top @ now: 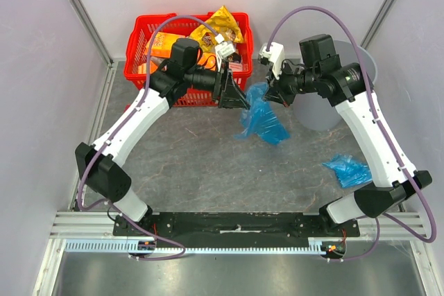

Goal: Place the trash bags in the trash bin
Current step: Unfold the trash bag at the center of the board.

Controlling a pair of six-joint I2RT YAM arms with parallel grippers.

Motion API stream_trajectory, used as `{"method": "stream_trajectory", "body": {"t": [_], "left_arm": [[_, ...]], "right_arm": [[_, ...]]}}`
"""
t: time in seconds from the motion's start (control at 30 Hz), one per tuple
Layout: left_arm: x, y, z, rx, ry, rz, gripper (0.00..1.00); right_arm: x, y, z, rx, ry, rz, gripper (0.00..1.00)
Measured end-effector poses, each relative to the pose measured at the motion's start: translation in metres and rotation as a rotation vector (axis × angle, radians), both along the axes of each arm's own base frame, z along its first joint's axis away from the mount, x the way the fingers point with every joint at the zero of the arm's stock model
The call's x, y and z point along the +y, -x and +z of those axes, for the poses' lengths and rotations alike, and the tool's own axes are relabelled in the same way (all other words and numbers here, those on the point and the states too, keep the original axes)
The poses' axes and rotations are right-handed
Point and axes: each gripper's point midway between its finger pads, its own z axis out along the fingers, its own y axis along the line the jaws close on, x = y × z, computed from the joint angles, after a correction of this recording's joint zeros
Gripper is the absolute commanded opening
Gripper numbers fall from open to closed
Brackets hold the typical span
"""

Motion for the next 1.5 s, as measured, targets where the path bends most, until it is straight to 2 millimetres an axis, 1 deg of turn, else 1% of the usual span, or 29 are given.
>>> {"method": "stream_trajectory", "body": {"t": [0.1,0.37,0.4,0.47,0.63,0.73,0.83,0.87,1.07,1.27,1.33,1.5], "left_arm": [[-0.002,-0.004,-0.002,0.040,-0.006,0.028,0.85],[-0.010,-0.016,-0.008,0.092,-0.010,0.059,0.86],[-0.011,-0.017,-0.010,0.099,-0.012,0.062,0.86],[-0.013,-0.020,-0.013,0.106,-0.016,0.069,0.81],[-0.014,-0.023,-0.014,0.115,-0.018,0.083,0.55],[-0.015,-0.024,-0.014,0.117,-0.017,0.086,0.32],[-0.016,-0.025,-0.014,0.121,-0.015,0.086,0.03],[-0.016,-0.026,-0.014,0.121,-0.015,0.087,0.02],[-0.017,-0.028,-0.015,0.117,-0.017,0.094,0.02],[-0.011,-0.042,-0.020,0.066,-0.053,0.179,0.02],[-0.006,-0.045,-0.019,0.046,-0.066,0.210,0.02],[0.004,-0.050,-0.006,-0.032,-0.074,0.280,0.02]], "right_arm": [[0.001,0.000,0.001,0.002,-0.005,-0.004,0.00],[0.003,-0.004,0.001,0.002,-0.016,-0.007,0.00],[0.003,-0.004,0.000,0.005,-0.015,-0.007,0.00],[0.004,-0.005,0.000,0.008,-0.015,-0.008,0.00],[0.005,-0.004,0.000,0.010,-0.018,-0.003,0.00],[0.005,-0.005,-0.001,0.009,-0.022,0.000,0.00],[0.006,-0.005,-0.004,0.015,-0.020,0.001,0.00],[0.006,-0.005,-0.006,0.019,-0.018,0.001,0.00],[0.005,-0.004,-0.014,0.038,-0.008,-0.002,0.00],[0.000,0.001,-0.013,0.029,0.002,-0.016,0.00],[-0.002,0.002,-0.011,0.025,0.002,-0.017,0.00],[-0.003,0.005,-0.009,0.018,0.001,-0.016,0.00]]}}
